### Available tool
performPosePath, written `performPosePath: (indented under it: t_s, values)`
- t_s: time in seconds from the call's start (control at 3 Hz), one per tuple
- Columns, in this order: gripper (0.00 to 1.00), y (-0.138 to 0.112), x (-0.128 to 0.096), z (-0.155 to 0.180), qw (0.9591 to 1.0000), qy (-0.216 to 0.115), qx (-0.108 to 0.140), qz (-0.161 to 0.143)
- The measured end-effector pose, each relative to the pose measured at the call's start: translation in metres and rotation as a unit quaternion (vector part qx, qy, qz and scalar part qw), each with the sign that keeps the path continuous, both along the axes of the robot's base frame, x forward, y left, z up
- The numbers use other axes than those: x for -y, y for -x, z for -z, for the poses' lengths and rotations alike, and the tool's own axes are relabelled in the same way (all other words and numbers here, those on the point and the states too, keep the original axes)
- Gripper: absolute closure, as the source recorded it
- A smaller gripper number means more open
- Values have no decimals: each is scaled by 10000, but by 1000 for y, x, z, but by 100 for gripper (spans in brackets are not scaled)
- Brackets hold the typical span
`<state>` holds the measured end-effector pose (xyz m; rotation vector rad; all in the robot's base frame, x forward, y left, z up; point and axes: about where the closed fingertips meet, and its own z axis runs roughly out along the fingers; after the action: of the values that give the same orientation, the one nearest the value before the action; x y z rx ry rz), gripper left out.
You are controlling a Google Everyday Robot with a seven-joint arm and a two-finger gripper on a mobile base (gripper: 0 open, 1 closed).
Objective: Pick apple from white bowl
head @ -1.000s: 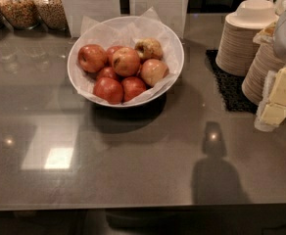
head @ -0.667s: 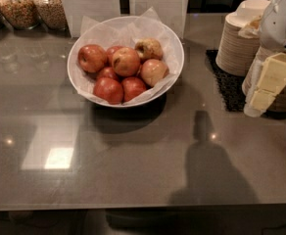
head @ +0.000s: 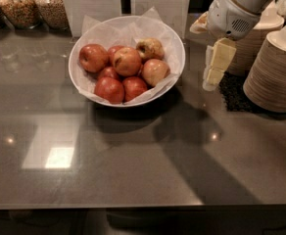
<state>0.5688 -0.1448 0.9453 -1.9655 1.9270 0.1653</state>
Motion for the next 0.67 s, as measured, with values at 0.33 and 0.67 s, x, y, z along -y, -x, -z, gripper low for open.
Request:
performPosePath:
  t_s: [0.33,0.67]
  values:
    - [0,-20,-49,9,9985,171,-20,-518]
    - [0,-28,-106,2,9931,826,32,-835]
